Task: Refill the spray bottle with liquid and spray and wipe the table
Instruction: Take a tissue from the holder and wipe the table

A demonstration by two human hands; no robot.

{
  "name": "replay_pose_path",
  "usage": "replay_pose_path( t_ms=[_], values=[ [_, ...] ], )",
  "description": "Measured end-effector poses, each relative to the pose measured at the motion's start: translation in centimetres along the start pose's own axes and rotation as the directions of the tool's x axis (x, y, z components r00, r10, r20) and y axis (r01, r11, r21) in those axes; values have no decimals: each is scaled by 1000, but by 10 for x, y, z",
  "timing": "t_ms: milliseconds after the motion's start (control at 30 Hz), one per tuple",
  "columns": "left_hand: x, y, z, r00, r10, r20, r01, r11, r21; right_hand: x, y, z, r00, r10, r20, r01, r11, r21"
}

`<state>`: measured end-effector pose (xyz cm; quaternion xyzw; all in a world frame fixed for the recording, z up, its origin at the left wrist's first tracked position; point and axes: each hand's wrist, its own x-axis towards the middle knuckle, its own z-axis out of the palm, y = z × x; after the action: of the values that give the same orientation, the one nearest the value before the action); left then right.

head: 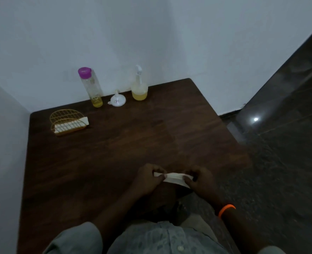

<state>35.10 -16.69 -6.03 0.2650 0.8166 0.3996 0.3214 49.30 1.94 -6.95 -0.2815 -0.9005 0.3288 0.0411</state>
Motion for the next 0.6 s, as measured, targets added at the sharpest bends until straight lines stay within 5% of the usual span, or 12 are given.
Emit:
replay_pose_path(
  t_ms=[600],
  values=[
    [214, 141, 161, 980, -155, 125, 148, 987, 59, 123, 201, -117, 963, 266, -51, -257, 957, 135]
  ],
)
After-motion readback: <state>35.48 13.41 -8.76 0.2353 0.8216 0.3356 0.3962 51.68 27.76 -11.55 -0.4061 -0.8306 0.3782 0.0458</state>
